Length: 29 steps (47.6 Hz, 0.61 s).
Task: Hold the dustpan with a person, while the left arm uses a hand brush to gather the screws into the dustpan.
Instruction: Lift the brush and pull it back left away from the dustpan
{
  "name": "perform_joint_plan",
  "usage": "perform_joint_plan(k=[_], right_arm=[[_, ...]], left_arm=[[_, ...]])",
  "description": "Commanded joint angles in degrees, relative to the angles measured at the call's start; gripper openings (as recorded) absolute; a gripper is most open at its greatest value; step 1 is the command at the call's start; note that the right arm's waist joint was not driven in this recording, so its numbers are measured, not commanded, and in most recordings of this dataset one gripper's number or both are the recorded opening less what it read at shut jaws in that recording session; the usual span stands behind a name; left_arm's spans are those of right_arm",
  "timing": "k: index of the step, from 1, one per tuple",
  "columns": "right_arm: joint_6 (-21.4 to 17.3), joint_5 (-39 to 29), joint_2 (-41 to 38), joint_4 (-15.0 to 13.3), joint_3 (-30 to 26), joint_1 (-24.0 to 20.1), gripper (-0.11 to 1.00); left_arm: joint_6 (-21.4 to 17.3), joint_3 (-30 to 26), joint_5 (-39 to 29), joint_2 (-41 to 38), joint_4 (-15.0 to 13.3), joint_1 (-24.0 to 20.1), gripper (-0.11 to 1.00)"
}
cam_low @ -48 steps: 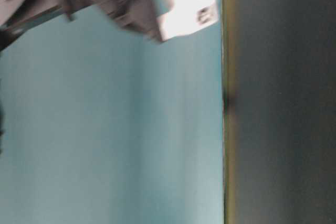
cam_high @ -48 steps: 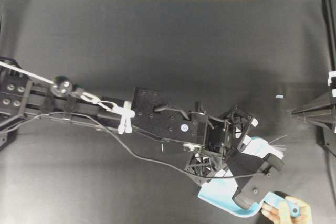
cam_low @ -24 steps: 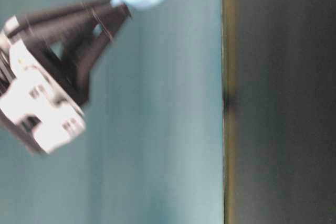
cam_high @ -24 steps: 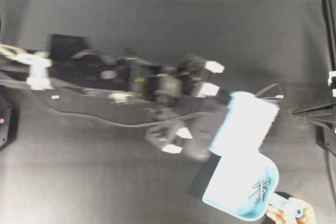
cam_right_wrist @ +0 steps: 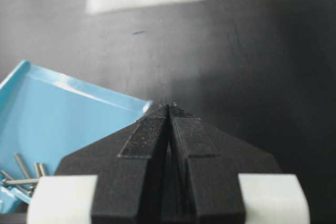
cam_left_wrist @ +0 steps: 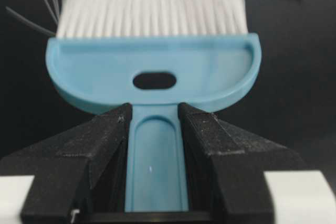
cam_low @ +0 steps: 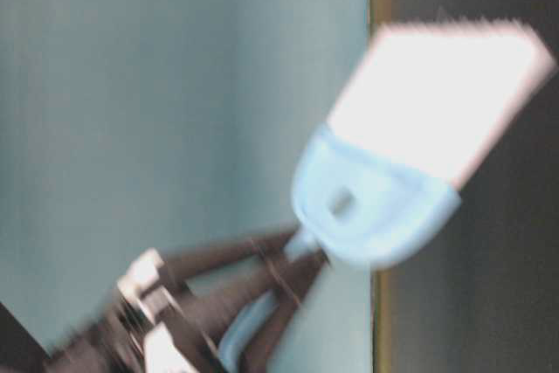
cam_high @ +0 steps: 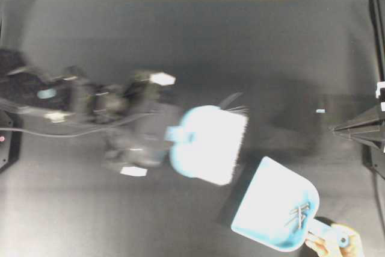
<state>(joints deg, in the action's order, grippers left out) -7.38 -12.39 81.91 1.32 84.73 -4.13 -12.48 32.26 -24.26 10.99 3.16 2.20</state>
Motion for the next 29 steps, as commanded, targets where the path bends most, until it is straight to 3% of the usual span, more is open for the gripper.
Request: perform_joint_plan(k=[1,17,29], right_arm=[[-0.4,0.4,-0.2,0.1,-0.3,0.0,0.00],[-0.4,0.4,-0.1,0.1,-0.4,0.0,0.00],[-0.4,0.4,0.0,0.1,-0.3,0.0,0.00]], left_arm=[[2.1,3.5,1.8,3.1,0.1,-0.4,0.30],[3.2,13.8,7.5,7.9,0.1,-0.9,0.30],[3.7,16.3,9.1,8.5,0.1,-1.1,0.31]])
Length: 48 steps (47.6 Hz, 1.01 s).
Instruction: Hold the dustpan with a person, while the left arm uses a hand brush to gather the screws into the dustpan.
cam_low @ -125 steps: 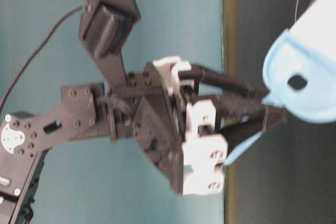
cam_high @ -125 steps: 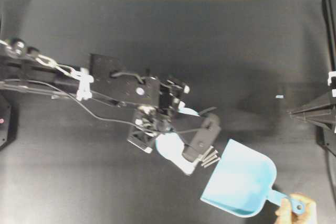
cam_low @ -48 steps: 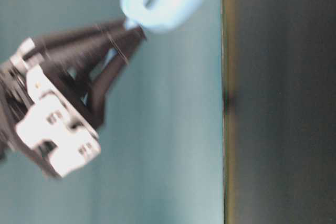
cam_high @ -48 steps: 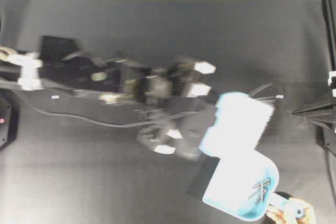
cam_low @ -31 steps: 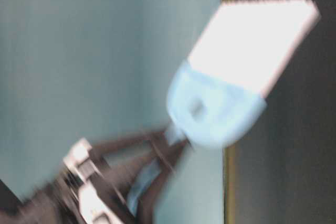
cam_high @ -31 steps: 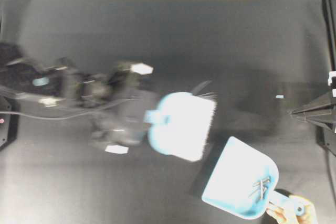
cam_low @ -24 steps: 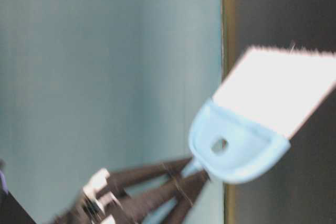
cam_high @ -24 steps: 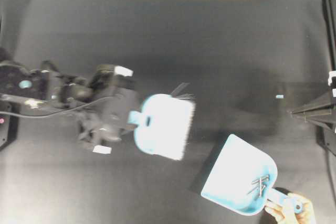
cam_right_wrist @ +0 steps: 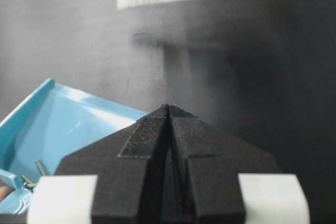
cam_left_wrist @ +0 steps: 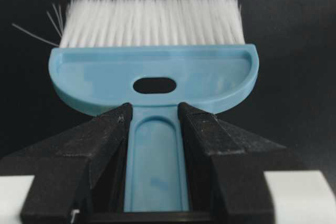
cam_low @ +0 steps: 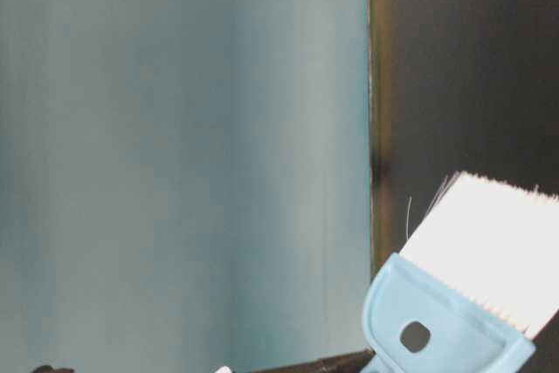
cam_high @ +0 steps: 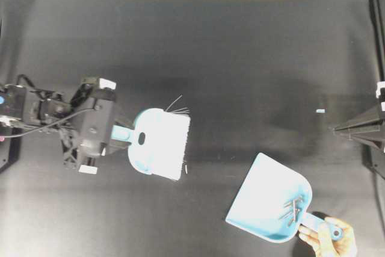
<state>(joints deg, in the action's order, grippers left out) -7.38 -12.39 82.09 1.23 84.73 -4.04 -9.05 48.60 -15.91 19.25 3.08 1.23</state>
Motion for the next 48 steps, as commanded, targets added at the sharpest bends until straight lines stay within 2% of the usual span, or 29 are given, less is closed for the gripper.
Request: perform_joint_plan(k=[1,9,34,48], right_arm=[[-0.4,0.4,-0.3,0.2,-0.4,0.0,0.00],[-0.4,0.4,-0.2,0.2,-0.4,-0.1,0.00],[-0.4,0.4,-0.2,0.2,-0.3,-0.1,0.00],[-0.4,0.4,-0.2,0.2,-0.4,-0.1,0.00]], left_arm=[[0.4,0.0,0.7,0.2,0.2,-0.1,0.30],[2.0,-0.1,0.7,-0.5,0.2,-0.1,0.30],[2.2,1.9,5.3,-0.6,0.2,-0.1,0.30],[2.4,2.0,8.2,-3.6,0.2,-0.1,0.30]])
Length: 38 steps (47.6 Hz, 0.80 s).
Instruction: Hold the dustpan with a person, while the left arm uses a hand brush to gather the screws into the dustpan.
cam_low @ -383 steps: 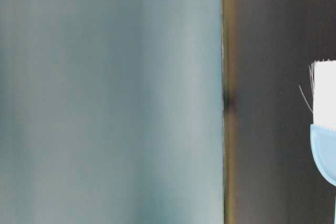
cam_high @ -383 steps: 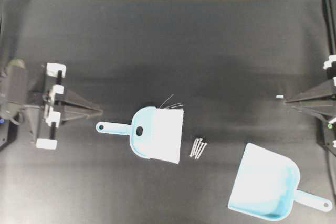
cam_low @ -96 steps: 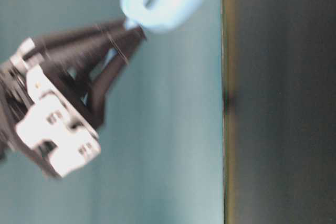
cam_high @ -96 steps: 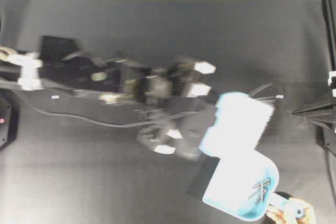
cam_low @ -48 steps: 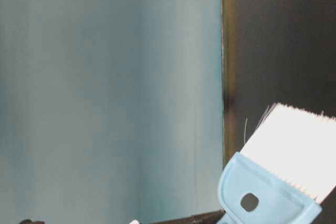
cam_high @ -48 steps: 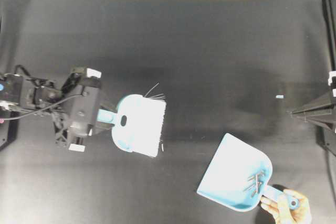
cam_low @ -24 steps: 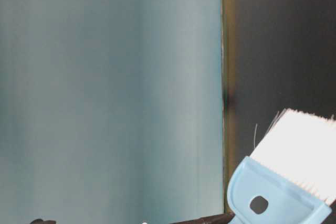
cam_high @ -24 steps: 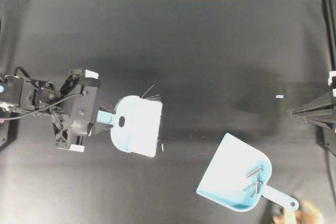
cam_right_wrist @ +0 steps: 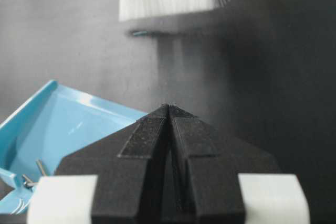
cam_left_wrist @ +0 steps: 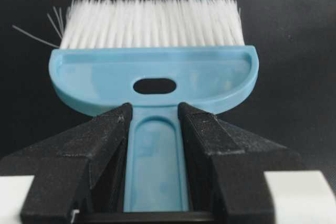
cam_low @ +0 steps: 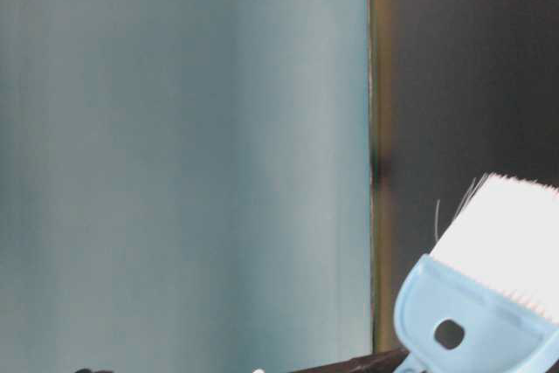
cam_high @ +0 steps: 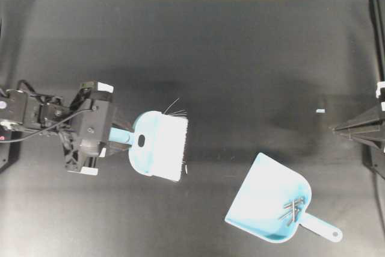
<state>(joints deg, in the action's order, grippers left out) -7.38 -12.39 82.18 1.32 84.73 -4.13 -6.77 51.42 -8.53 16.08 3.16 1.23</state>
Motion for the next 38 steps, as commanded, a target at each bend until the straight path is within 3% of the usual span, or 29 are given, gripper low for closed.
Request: perform_joint_plan(k=[1,34,38], right_arm=[[-0.4,0.4,-0.3,0.1,-0.3,0.0,0.00],[-0.4,0.3,-0.3,0.1,-0.3,0.0,0.00],[-0.4,0.4,-0.2,0.0,-0.3,0.0,0.00]], left_arm=[[0.1,-0.8,0.9,-0.5,0.1,-0.1,0.30],[0.0,-0.1,0.9,-1.4,0.1,-0.1,0.31],[-0.1,0.2,0.8,-1.3,0.1,-0.1,0.44]])
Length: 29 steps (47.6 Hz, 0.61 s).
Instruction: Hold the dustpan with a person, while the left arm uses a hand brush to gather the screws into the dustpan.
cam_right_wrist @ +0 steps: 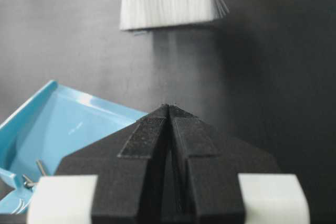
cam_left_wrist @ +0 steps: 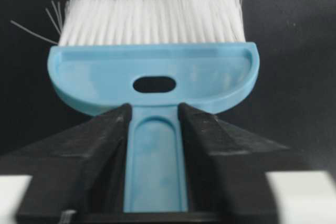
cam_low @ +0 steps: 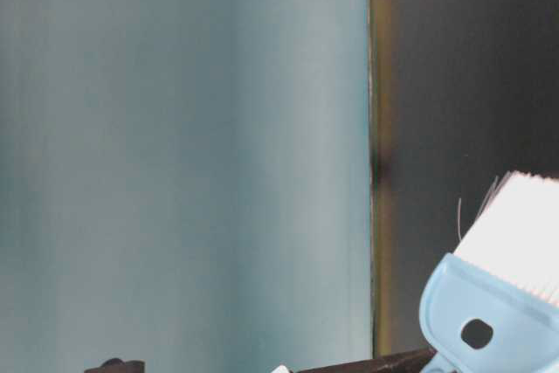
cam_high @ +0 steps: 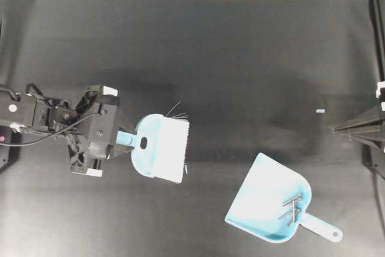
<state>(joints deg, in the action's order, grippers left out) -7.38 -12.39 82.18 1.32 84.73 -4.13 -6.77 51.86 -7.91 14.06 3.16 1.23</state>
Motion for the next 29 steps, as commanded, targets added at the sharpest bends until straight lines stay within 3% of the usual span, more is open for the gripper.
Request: perform_joint_plan(k=[1,6,9,29], right_arm=[[-0.4,0.3,-0.3,0.1,-0.3,0.0,0.00],[-0.4,0.4,-0.3,0.0,-0.3,0.0,0.00],[-0.4,0.3,-0.3,0.0,-0.3,0.0,0.00],[-0.4,0.4,-0.2,0.0,-0.4,0.0,0.00]], left_arm=[[-0.1,-0.2,0.2,0.8,0.1,-0.1,0.51],[0.0,-0.2,0.2,0.9,0.1,-0.1,0.69],[0.0,-0.2,0.2,0.9,0.1,-0.1,0.74],[-0.1,1.7,0.5,4.2,0.1,0.2,0.74]])
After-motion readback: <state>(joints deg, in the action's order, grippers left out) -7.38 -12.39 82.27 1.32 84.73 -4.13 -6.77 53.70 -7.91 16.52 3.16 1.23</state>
